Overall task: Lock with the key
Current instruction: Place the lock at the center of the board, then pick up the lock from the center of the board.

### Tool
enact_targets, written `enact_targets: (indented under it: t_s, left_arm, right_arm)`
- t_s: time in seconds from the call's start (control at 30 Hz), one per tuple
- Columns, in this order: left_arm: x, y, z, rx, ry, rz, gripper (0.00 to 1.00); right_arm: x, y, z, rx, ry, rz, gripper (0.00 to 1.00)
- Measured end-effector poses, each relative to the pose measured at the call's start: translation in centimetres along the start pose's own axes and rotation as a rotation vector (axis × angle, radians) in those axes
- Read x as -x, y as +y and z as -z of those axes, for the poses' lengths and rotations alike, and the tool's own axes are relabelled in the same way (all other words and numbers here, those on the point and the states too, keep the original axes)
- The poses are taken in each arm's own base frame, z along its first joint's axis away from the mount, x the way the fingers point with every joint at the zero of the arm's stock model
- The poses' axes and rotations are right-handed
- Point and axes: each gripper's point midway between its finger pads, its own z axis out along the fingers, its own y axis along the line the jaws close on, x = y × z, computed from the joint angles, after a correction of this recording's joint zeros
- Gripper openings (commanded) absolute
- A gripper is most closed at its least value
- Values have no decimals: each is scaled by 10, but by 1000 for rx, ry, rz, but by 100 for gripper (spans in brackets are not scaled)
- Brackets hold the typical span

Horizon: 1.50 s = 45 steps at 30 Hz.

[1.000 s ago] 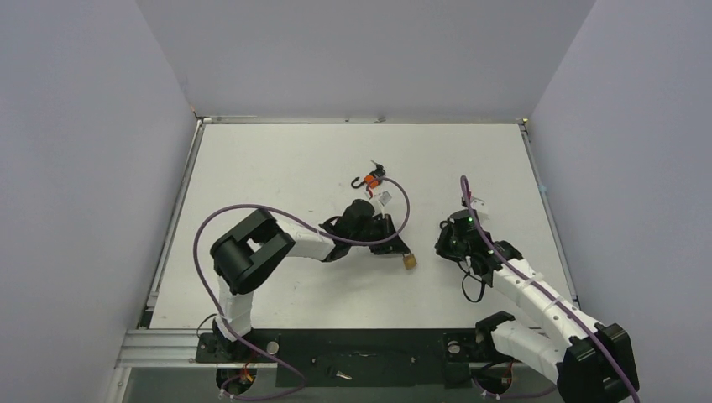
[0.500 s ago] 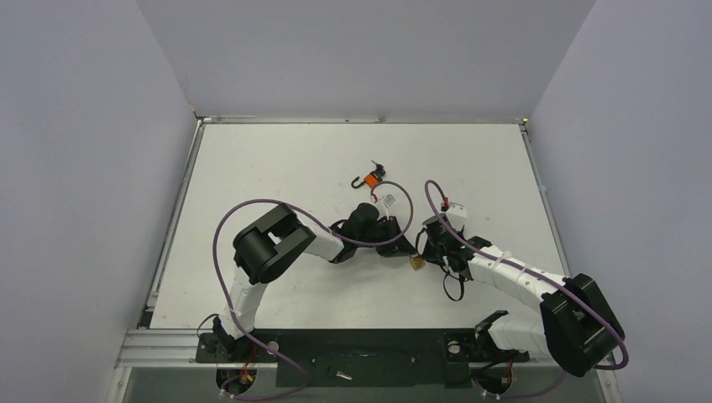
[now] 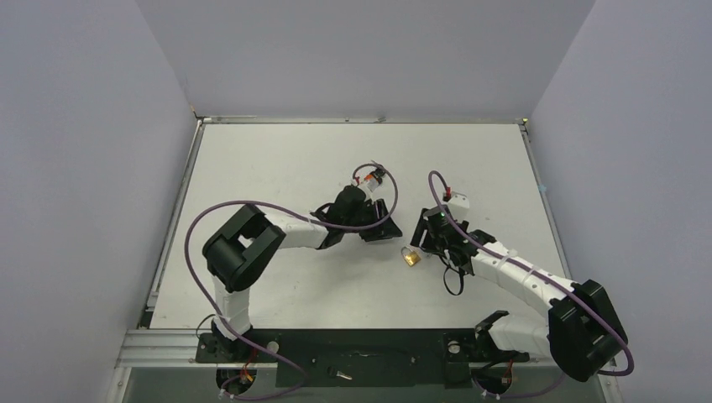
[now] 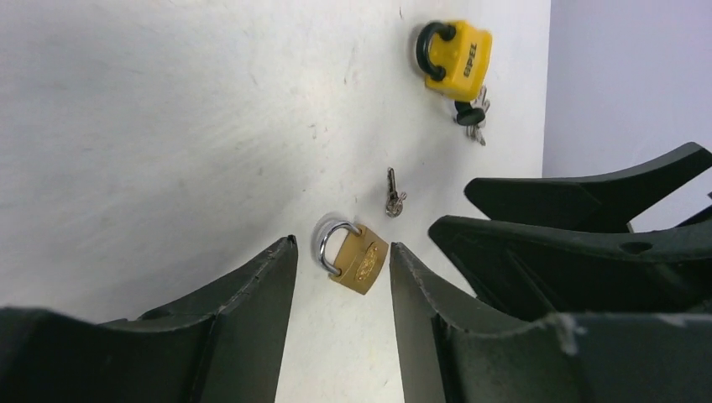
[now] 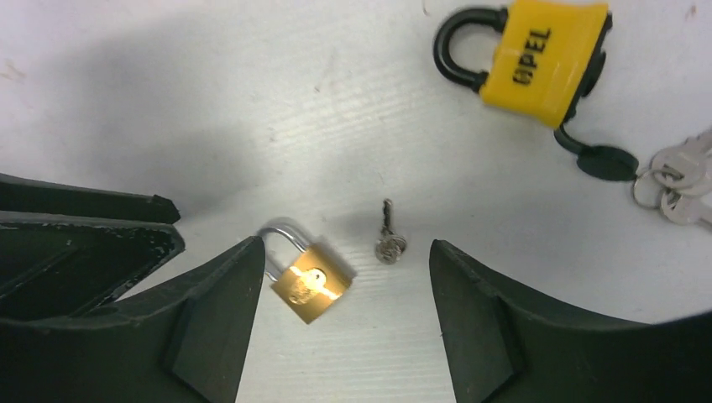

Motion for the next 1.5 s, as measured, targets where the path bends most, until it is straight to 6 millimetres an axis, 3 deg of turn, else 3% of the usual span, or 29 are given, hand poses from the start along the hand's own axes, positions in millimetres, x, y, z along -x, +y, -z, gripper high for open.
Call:
enact_targets:
  t_s: [0.17, 0.27, 0.4, 0.5, 0.67, 0.83, 1.0, 1.27, 1.4, 1.5]
  left_arm:
    - [47, -4, 44, 106, -121, -35, 45]
    - [79, -4, 82, 175, -217, -42, 46]
    - [118, 6, 142, 273, -339, -39, 46]
    - [138, 16, 183, 341, -409, -37, 46]
    - [144, 27, 229, 407, -445, -44, 46]
    - [143, 33, 245, 426, -439, -44, 46]
    - [138, 38, 248, 428, -408, -35, 46]
    - [137, 33, 251, 397, -399, -37, 46]
    - [134, 33, 249, 385, -387, -30, 46]
    - [131, 35, 247, 377, -383, -11, 46]
  right_arm:
    - [45, 34, 8, 43, -61, -3, 70]
    - [80, 69, 0, 61, -86, 7, 68]
    - [124, 126, -36, 82, -108, 16, 65]
    - [137, 150, -65, 76, -101, 33, 65]
    - [147, 178, -109, 41, -72, 43, 65]
    - [152, 183, -132, -21, -80, 8, 65]
    - [154, 174, -147, -103, -98, -9, 67]
    - [154, 176, -181, -119, -81, 7, 68]
    - [148, 174, -191, -123, -53, 15, 56]
    - [146, 174, -193, -125, -47, 24, 55]
